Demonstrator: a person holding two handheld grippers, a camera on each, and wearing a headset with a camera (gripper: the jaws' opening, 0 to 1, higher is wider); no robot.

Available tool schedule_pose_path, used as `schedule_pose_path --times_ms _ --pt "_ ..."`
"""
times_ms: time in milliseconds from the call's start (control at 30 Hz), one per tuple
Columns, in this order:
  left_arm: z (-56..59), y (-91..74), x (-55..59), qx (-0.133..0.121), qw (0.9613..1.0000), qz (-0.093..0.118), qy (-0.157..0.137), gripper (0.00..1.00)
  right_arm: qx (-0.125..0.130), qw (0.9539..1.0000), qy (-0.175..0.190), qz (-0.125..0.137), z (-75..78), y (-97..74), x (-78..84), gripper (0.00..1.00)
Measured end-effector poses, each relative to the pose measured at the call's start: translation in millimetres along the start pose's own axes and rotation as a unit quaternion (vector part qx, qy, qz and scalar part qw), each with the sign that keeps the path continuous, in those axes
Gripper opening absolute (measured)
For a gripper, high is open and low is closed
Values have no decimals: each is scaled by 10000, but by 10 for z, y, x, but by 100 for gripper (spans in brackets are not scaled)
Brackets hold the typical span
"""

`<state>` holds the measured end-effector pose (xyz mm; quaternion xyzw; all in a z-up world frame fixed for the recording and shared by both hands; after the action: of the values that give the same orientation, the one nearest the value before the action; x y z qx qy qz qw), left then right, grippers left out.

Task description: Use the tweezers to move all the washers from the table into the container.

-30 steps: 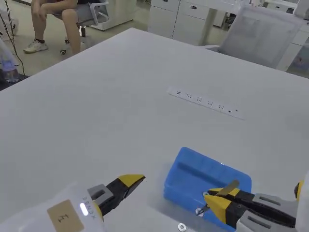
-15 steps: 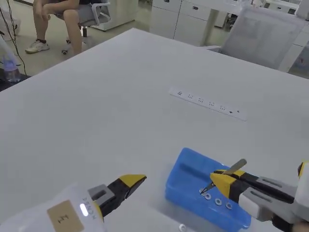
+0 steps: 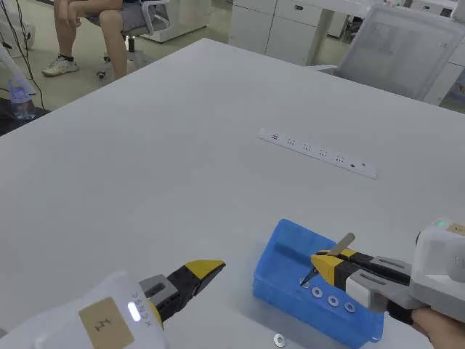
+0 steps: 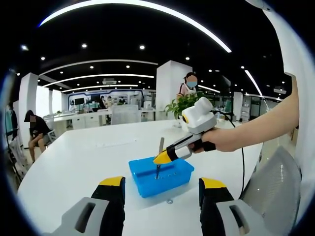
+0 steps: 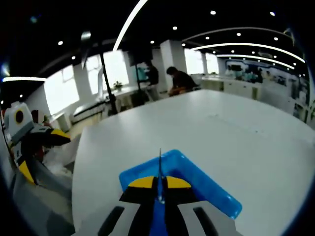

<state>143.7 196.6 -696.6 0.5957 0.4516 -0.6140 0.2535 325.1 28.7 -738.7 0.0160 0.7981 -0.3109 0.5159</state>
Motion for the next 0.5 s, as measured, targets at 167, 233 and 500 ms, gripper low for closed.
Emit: schedule_pose_path --times_ms 167,233,500 --pt "-2 4 -1 -3 10000 -9 -18 59 24 10000 27 -84 57 59 33 3" --pt "-1 8 -1 7 10000 -13 -11 59 29 9999 16 -119 77 77 43 3" --pt "0 24 -2 14 10000 -39 -7 58 55 9997 -68 -211 115 118 77 3"
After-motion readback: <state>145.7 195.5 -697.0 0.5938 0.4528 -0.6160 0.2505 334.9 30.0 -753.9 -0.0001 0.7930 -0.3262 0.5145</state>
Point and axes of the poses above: the centre of the closed fingertips' face, and the gripper's own axes: y roughly forward along the fingers, z roughly to its right, x roughly out of its underside, the point moved 10 cm from there along -y, roughly backward along the fingers, and after that the axes turned 8 degrees about y, right-handed, at the moved point
